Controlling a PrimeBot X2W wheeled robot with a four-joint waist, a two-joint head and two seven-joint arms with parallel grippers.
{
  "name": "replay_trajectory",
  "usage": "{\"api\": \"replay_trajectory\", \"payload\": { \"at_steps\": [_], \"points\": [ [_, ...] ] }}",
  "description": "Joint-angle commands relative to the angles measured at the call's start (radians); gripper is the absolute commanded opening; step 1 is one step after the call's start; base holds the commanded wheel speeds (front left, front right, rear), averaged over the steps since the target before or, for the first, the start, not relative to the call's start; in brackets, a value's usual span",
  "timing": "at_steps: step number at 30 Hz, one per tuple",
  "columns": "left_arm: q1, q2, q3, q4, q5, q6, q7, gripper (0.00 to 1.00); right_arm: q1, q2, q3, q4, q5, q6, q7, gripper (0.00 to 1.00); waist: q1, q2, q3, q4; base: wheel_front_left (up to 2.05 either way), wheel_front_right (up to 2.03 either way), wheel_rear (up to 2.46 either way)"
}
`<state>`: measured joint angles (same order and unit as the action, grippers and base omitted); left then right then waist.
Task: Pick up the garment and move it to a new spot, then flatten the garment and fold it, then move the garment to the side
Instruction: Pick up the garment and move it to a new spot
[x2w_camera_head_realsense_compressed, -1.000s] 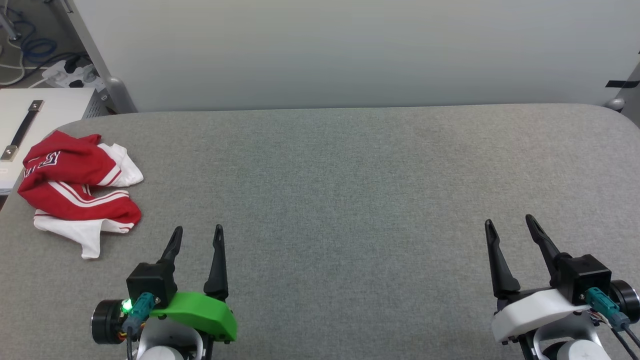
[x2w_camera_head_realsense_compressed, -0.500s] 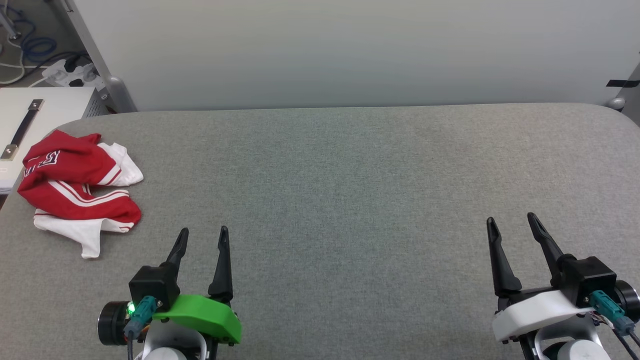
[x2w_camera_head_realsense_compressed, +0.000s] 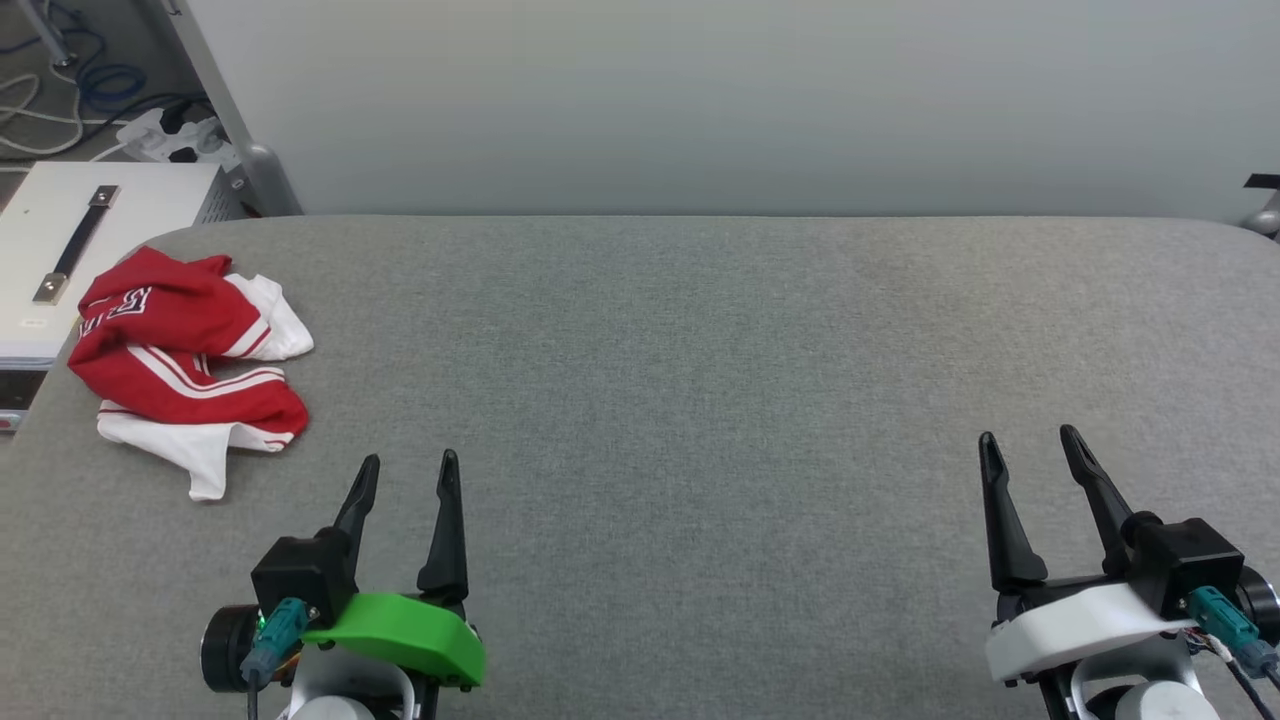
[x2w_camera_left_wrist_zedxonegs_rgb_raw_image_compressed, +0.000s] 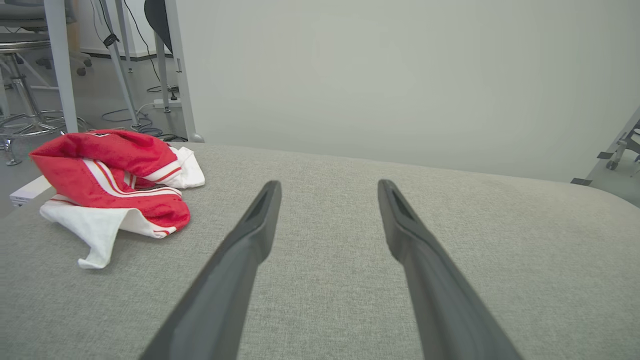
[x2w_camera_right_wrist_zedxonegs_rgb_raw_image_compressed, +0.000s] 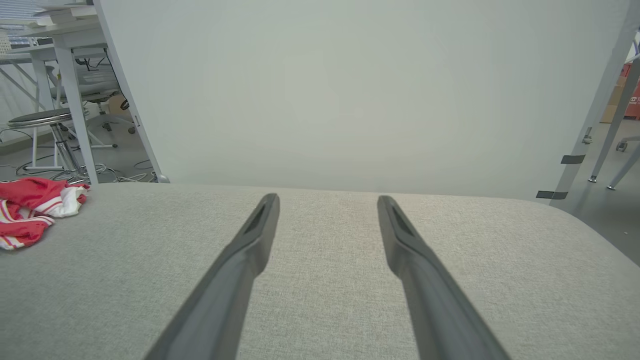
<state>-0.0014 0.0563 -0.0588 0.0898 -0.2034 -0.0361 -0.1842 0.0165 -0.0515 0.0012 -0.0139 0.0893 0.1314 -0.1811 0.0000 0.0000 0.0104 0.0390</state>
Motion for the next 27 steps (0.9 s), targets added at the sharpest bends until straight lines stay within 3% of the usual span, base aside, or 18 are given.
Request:
{"api": "replay_trajectory", "payload": {
  "at_steps": [1,19,27],
  "points": [
    [0.009,-0.004,-0.001,0.006,-0.007,-0.006,-0.009,1.00,-0.003,0.001,0.002,0.007,0.014,-0.001,-0.013,1.00,0.0000,0.0000,-0.011,0.022,0.00,0.00,0.00],
    [0.035,-0.005,0.013,0.031,-0.023,-0.026,-0.047,1.00,0.015,0.001,0.082,0.032,0.025,-0.001,-0.050,1.00,0.0000,0.0000,-0.046,0.293,0.00,0.00,0.00],
    [0.044,-0.006,0.010,0.052,-0.038,-0.040,-0.063,1.00,0.017,0.001,0.109,0.054,0.049,-0.001,-0.066,1.00,0.0000,0.0000,-0.054,0.378,0.00,0.00,0.00]
  ]
}}
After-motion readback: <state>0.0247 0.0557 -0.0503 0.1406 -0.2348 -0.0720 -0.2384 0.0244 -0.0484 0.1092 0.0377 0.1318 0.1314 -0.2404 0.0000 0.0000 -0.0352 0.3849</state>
